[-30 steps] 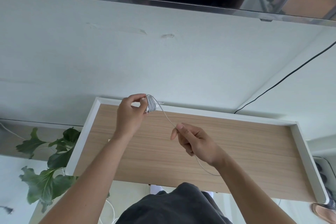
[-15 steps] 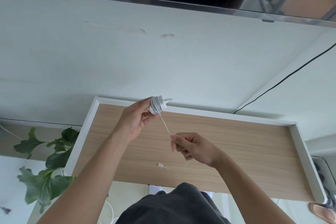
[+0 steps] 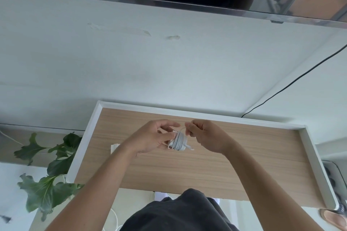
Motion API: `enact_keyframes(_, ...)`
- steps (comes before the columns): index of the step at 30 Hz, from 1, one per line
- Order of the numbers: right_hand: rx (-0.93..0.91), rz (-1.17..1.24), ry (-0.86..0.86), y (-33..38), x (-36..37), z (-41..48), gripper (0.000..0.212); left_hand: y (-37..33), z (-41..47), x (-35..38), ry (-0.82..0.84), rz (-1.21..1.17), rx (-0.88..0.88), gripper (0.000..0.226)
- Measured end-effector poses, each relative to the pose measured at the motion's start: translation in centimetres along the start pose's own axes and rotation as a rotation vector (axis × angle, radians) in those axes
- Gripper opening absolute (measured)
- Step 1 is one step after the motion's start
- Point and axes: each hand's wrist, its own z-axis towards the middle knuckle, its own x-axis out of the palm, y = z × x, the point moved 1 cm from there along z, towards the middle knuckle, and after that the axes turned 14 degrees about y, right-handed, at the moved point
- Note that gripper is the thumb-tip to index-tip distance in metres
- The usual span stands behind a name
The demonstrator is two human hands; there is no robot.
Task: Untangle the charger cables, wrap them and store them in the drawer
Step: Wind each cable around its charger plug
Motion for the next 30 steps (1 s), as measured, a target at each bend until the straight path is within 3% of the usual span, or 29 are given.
enact_keyframes(4, -0.072, 0.027, 0.056, 0.2, 1.3, -0.2, 0.038, 0.5, 0.7, 0.0, -0.238, 0.017, 0.049, 0.027)
enact_keyframes(10, -0.147, 0.206, 0.158, 0.1, 3.0, -0.9, 0.033, 0.1, 0.7, -0.1, -0.355, -0.431, 0.240, 0.024)
enact_keyframes(14, -0.165, 0.331, 0.218, -0.4, 2.8, -1.4, 0.038, -0.5, 0.2, -0.2, -0.195, -0.689, 0.302, 0.033)
enact_keyframes(18, -0.135, 0.285, 0.169, -1.1, 1.8, -1.7, 0.045, -0.5, -0.6, -0.1, -0.027, -0.732, 0.296, 0.045)
enact_keyframes(21, -0.069, 0.254, 0.106, -1.7, 0.8, -1.6, 0.042, -0.3, -0.8, 0.2, 0.065, -0.700, 0.252, 0.045)
enact_keyframes(26, -0.068, 0.277, 0.121, -2.3, -1.0, -1.6, 0.011, 0.1, -1.5, 0.2, 0.170, -0.573, 0.141, 0.039)
enact_keyframes(30, -0.061, 0.299, 0.054, -2.5, -2.0, -1.6, 0.017, 0.0, -2.0, 0.4, 0.227, -0.392, 0.048, 0.035)
